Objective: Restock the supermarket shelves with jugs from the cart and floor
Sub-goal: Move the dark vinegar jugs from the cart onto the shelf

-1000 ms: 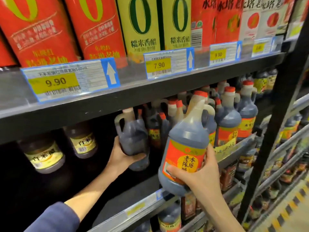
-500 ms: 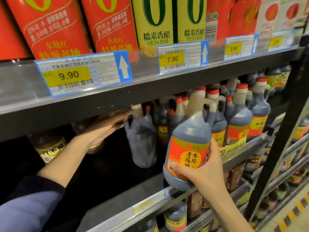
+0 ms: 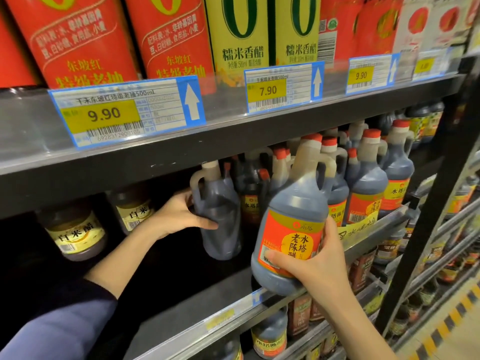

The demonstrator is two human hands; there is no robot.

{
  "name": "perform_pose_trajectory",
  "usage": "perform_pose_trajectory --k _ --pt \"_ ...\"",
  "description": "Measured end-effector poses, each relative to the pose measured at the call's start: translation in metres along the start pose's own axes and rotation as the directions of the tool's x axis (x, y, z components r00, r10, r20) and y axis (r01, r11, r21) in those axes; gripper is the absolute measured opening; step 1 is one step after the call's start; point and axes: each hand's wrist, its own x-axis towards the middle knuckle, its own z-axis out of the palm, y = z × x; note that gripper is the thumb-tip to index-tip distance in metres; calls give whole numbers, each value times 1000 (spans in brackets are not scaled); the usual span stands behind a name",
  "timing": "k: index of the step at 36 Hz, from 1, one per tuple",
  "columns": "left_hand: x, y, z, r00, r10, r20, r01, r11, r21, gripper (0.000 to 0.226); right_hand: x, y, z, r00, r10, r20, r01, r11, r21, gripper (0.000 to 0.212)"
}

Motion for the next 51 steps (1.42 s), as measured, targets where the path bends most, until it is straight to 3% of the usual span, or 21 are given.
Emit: perform_pose_trajectory --k 4,7,11,14,16,19,25,28,34,39,44,51 --pt "1 -1 17 983 94 -155 -96 995 -4 66 0 2 -1 1000 1 -2 -1 1000 13 105" --pt "3 -8 29 953 76 -294 -83 996 -13 87 0 2 -2 1000 4 -8 -4 1000 13 106" --pt "-4 -3 57 823 98 -559 44 971 235 93 0 2 -3 1000 0 -4 0 1000 11 102" --pt "-9 5 77 726 76 -684 134 959 248 92 0 3 -3 1000 6 1 -6 1000 15 101" --pt "-9 4 83 717 82 -692 97 972 216 95 0 3 -3 1000 8 0 -8 1000 13 101" --pt "-7 -7 76 776 84 -625 -6 992 126 98 0 3 -3 1000 11 5 -11 1000 1 100" --pt "-8 -1 22 979 58 -194 -51 998 43 91 0 1 -4 1000 15 9 -15 1000 22 104" --pt "-3 6 -2 999 44 -11 -43 997 57 89 0 2 -4 1000 15 16 -16 1000 25 100" --pt "13 12 -8 988 27 155 -40 996 83 72 -1 0 -4 1000 17 21 -18 1000 22 102" --pt "14 2 0 998 58 23 -59 997 45 104 0 0 -4 1000 15 26 -16 1000 23 102" --pt "16 -7 19 980 110 -166 -111 994 6 84 -1 -1 -3 1000 14 27 -14 1000 15 101" --pt "18 -8 47 875 187 -447 -95 971 220 48 -1 0 -3 999 15 34 -16 1000 10 102"
